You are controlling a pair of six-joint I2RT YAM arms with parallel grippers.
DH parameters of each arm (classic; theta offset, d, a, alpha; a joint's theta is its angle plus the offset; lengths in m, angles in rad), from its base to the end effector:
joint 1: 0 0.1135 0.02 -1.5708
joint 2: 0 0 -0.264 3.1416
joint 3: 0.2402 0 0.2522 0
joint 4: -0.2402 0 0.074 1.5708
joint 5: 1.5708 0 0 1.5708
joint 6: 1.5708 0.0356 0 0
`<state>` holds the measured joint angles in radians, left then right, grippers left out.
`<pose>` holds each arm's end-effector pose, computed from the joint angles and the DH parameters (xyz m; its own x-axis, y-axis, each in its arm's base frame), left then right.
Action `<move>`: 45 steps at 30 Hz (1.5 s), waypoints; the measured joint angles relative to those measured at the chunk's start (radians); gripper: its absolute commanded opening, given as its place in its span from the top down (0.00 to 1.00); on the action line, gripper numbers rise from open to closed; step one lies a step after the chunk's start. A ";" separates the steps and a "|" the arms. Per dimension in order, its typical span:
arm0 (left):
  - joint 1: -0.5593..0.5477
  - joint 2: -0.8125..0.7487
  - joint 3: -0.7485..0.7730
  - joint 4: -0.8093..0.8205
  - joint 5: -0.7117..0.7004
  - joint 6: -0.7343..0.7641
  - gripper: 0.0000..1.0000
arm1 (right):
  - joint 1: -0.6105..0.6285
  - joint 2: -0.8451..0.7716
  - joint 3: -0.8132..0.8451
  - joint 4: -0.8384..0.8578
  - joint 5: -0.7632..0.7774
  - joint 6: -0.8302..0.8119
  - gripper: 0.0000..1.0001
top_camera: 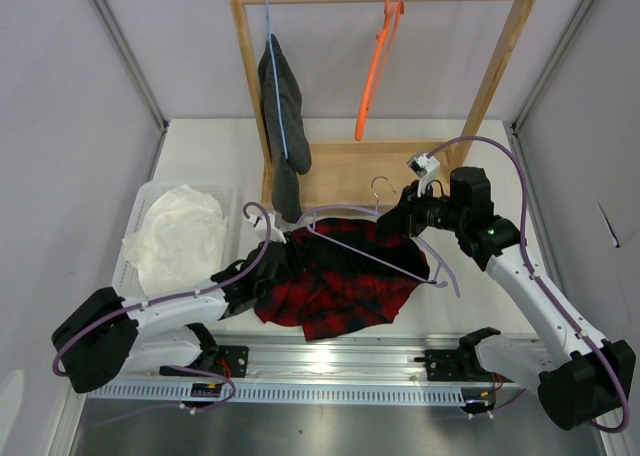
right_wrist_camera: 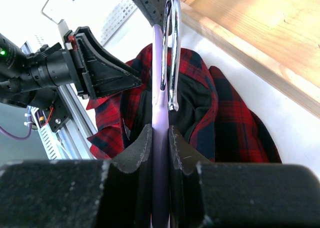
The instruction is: Place the skirt on the hanger
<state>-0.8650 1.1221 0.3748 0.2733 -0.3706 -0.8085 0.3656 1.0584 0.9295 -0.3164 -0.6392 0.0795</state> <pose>0.1534 -0.1601 0.1800 -0.5664 -0.3747 -0.7340 0.1315 0.8382 -0.5293 0.2107 0.1034 0.3274 -0.4637 -0.1093 -0.8792 -0.7553 0.5675 0.3278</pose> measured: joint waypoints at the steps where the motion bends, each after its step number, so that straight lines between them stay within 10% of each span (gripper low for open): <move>1: 0.000 0.010 0.010 -0.008 -0.002 -0.002 0.60 | 0.000 0.000 0.000 0.000 0.000 0.000 1.00; 21: -0.001 0.169 0.131 -0.100 -0.055 -0.026 0.62 | 0.000 0.000 0.000 0.001 0.001 0.000 1.00; 33: -0.001 0.193 0.141 -0.077 -0.077 -0.030 1.00 | 0.000 -0.003 0.000 -0.002 0.008 -0.001 1.00; 45: 0.002 0.153 0.151 -0.058 -0.100 -0.018 1.00 | 0.007 -0.060 -0.005 -0.014 0.018 0.000 1.00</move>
<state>-0.8627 1.2747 0.5259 0.2153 -0.4709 -0.8265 0.3725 0.9981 0.9249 -0.3302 -0.6209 0.0799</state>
